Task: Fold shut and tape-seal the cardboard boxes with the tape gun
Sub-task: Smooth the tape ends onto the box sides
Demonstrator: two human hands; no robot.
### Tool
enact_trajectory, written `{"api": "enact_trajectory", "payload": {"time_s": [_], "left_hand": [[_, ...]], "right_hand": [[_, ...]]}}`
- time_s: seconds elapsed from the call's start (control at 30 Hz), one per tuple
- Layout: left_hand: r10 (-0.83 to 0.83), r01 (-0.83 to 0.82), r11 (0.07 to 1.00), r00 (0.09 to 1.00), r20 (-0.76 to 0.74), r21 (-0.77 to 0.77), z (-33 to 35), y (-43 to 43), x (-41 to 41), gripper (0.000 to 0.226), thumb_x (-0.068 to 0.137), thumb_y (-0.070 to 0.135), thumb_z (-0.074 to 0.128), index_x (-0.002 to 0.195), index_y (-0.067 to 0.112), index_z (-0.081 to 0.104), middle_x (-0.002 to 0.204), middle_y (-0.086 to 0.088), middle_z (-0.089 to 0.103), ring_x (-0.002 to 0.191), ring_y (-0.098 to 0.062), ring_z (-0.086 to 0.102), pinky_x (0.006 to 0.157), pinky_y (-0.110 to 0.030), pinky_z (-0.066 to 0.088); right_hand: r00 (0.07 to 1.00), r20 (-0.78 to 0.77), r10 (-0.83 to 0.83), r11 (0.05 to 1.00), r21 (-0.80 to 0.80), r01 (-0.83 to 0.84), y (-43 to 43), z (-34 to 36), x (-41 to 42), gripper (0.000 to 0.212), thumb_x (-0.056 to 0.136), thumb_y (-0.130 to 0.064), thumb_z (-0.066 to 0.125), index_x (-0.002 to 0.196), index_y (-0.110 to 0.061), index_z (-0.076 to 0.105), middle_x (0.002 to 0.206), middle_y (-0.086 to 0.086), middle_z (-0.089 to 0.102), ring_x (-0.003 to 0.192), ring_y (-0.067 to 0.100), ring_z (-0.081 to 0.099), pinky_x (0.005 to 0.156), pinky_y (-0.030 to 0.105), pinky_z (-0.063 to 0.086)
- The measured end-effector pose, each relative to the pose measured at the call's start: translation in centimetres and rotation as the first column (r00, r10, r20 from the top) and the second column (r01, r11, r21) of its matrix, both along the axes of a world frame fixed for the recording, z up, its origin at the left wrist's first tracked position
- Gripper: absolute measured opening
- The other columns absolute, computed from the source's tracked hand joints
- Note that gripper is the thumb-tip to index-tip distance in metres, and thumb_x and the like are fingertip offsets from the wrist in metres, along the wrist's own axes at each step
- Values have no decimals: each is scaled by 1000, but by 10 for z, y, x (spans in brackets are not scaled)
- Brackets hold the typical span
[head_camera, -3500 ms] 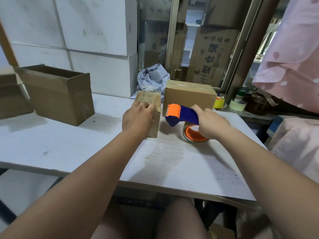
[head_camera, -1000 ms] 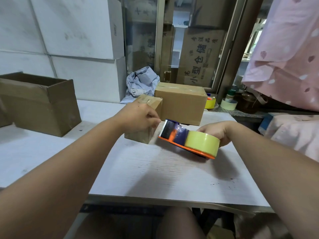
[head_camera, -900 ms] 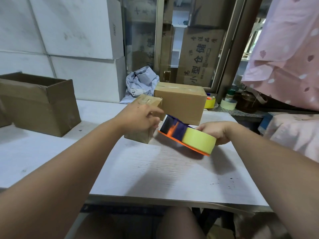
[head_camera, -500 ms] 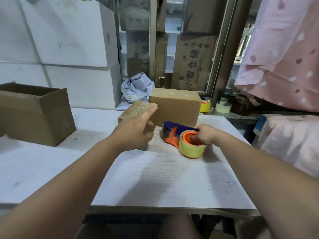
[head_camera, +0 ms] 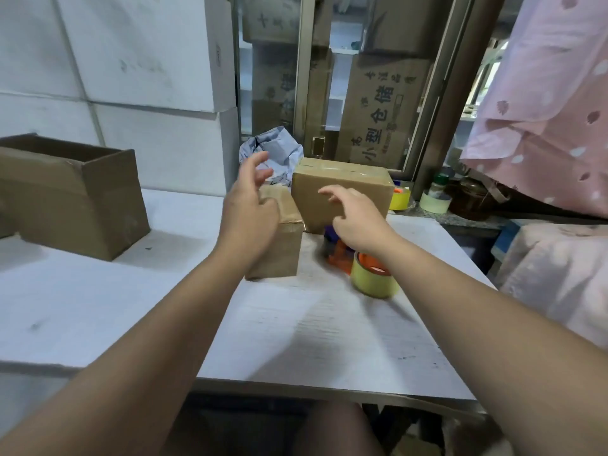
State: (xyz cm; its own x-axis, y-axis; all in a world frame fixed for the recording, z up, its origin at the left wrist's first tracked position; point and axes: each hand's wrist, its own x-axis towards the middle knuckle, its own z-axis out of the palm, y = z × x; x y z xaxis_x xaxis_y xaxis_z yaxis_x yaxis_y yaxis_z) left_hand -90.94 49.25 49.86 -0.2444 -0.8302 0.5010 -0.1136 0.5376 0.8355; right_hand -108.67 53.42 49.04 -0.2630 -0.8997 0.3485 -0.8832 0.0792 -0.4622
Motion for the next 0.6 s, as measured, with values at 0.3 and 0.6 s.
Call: {"api": "enact_trajectory", "payload": {"time_s": [0.3,0.6], "left_hand": [[171,-135,956,978,-123,261,-45,-35,38,30,93,6,48,89,28,68,89,11,68,91,-12,65,92,-33,51],[-60,106,971,975,-214,213,-56,-35,44,32,88,0,61,90,30,71,89,18,72,91,-2,66,83,-15,50]], "right_hand": [[894,430,125,982,-184,-49,-18,-20,26,35,95,-2,44,100,-22,73,97,3,72,90,14,65,90,31,53],[837,502,216,976,-139,-169,-16,-28,15,33,89,-2,58,103,-28,72,97,-3,73,88,9,65,92,31,52]]}}
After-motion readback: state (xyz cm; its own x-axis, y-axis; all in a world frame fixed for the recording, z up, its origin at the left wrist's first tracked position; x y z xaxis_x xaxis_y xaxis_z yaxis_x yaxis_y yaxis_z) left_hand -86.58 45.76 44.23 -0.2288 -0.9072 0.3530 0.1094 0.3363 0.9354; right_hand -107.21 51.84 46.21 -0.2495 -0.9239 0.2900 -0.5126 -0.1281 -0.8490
